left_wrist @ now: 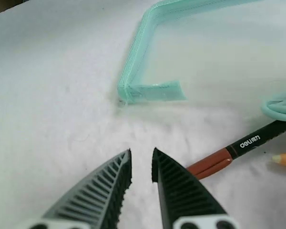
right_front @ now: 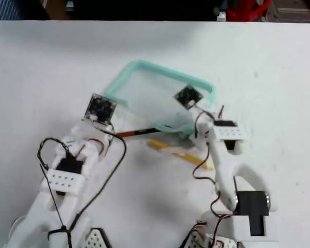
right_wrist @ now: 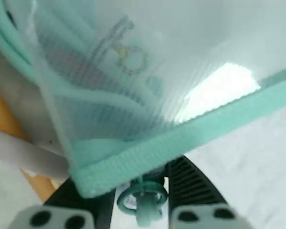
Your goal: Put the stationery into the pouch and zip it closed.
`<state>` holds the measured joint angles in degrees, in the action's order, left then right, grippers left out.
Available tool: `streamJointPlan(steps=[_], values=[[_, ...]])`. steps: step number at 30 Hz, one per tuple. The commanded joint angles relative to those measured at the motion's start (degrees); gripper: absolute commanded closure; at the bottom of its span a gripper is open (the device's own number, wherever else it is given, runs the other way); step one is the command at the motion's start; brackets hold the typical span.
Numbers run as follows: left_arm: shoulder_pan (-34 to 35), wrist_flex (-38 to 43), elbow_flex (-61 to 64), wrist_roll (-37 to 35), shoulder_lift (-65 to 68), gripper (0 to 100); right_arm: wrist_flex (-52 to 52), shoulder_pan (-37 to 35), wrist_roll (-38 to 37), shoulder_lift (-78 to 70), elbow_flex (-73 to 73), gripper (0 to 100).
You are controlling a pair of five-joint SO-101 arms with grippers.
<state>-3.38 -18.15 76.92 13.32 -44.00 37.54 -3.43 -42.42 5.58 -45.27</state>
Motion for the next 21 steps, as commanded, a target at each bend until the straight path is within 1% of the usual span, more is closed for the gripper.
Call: streamJointPlan(steps=[1, 5, 9, 12, 17, 21], values=[[-0.8, 1.3, -0.5, 0.5, 0.1, 91, 2.2, 1.4, -0.1, 6.1, 3.9, 98.1], [-0.7, 1.3, -0.5, 0.5, 0.1, 91, 9.9, 0.6, -0.1, 15.7, 8.0, 98.1], [-0.5, 1.3, -0.5, 0.3, 0.0, 91, 17.5, -2.5, -0.1, 21.4, 14.4, 98.1], [-0.5, 1.2, -0.5, 0.2, -0.2, 91, 22.8, -4.4, 0.0, 21.8, 21.5, 98.1], [-0.3, 0.9, -0.5, 0.2, -0.3, 91, 31.3, -6.5, 6.3, 21.8, 35.8, 98.1], [1.8, 0.8, -0.6, 0.1, -0.3, 91, 36.7, -8.8, 7.6, 21.8, 45.3, 98.1]])
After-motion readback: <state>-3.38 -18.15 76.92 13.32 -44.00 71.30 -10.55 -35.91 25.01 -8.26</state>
